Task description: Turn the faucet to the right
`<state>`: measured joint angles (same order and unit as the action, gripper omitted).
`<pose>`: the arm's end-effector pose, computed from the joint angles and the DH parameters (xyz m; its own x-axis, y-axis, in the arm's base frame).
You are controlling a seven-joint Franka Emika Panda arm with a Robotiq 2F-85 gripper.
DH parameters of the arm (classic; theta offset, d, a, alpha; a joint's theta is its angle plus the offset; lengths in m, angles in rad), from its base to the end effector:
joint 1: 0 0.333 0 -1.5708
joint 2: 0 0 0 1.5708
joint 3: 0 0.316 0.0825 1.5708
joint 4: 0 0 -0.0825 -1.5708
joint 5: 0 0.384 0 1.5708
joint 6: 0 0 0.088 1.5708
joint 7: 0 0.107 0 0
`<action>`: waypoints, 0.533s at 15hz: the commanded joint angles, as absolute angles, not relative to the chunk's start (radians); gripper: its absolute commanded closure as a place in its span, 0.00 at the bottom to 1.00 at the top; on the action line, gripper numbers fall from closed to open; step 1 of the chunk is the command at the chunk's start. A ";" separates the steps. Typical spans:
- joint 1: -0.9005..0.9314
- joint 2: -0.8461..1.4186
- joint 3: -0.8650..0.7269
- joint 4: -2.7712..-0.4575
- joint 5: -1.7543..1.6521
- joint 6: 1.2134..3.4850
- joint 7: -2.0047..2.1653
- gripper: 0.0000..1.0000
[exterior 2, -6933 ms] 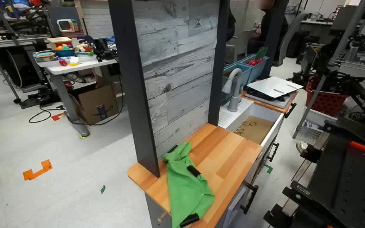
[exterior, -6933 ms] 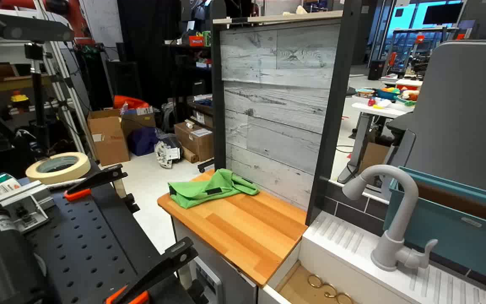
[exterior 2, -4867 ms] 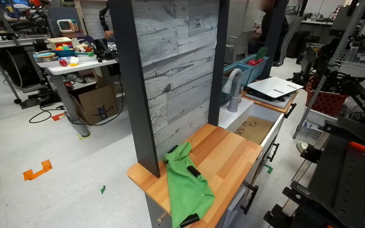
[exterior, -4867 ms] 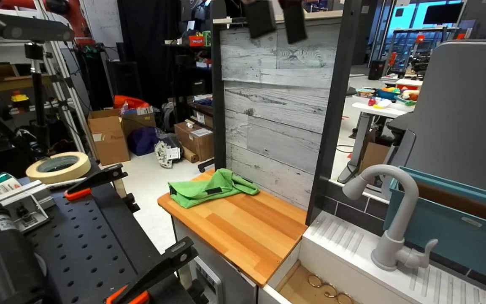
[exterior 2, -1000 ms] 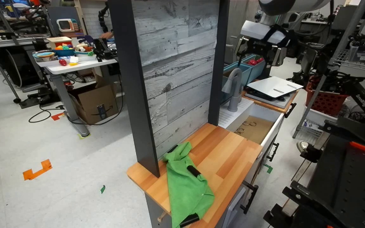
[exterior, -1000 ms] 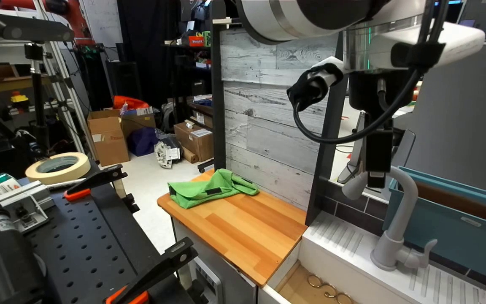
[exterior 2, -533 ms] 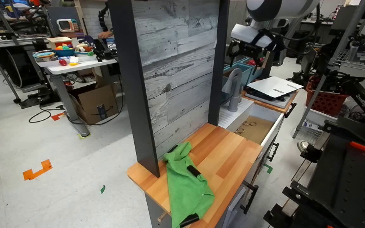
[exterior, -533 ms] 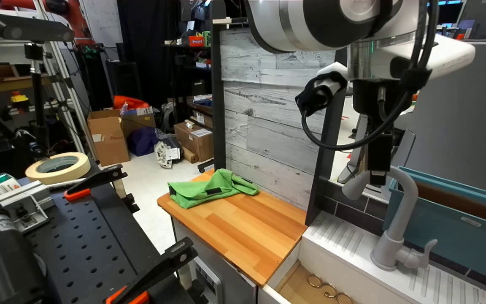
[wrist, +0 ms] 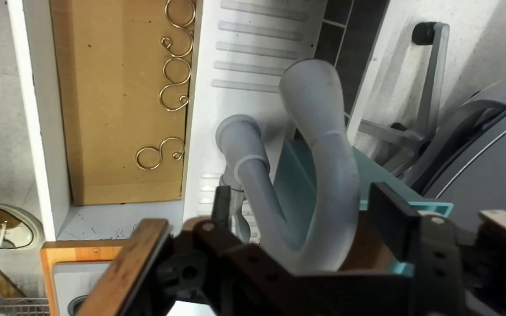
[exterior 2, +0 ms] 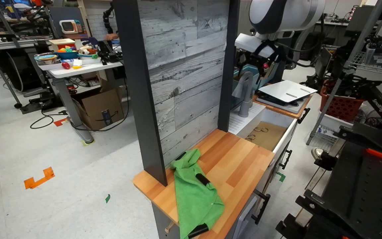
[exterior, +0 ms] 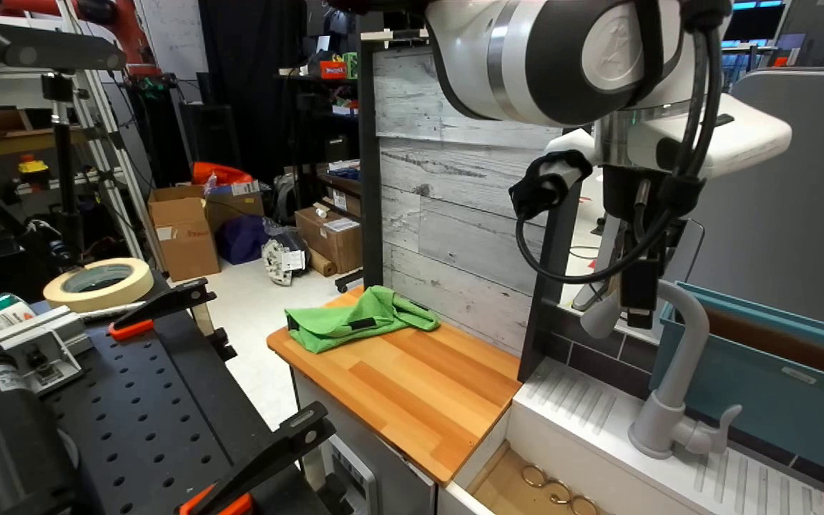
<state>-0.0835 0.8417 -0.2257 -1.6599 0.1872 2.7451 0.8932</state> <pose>0.6710 -0.1999 0.1529 0.2718 -0.9393 0.2095 -0.9343 -0.3097 -0.1766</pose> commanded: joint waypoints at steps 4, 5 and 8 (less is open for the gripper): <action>-0.075 0.875 -0.240 -1.627 0.204 2.773 0.899 0.73; -0.075 0.870 -0.241 -1.633 0.202 2.780 0.894 0.81; -0.080 0.855 -0.236 -1.658 0.203 2.810 0.857 0.98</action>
